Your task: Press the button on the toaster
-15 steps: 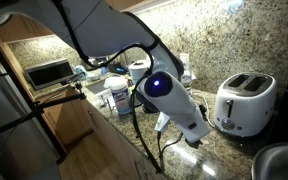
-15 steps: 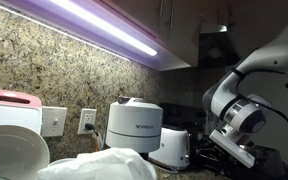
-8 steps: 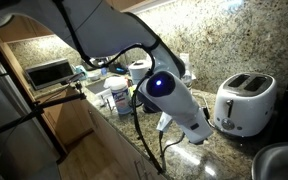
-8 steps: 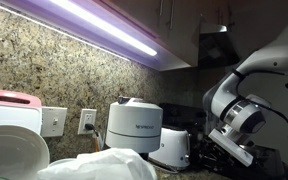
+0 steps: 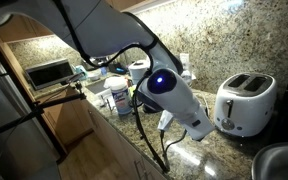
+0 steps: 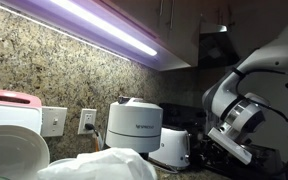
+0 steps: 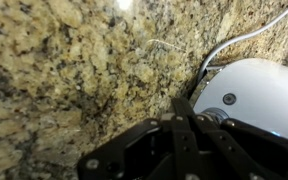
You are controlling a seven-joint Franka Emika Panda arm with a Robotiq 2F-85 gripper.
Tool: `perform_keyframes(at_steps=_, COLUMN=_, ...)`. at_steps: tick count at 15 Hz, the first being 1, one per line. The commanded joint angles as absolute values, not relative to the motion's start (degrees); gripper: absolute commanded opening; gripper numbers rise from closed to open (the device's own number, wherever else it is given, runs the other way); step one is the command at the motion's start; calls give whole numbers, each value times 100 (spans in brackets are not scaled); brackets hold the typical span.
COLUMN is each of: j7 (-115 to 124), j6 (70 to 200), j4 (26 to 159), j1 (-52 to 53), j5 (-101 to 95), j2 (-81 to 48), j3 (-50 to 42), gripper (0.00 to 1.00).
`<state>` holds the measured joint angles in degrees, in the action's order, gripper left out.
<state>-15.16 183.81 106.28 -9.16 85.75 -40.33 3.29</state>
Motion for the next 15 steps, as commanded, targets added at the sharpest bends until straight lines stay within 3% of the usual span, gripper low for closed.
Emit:
perform_keyframes(at_steps=1, j7=-996, j6=18243, j4=10656, j1=-796, j5=8204, j2=-4009, j3=178, gripper=0)
perform_keyframes(at_steps=15, j7=-652, j6=18481, j4=10491, j1=-771, j5=8022, j2=-4158, j3=135, gripper=0)
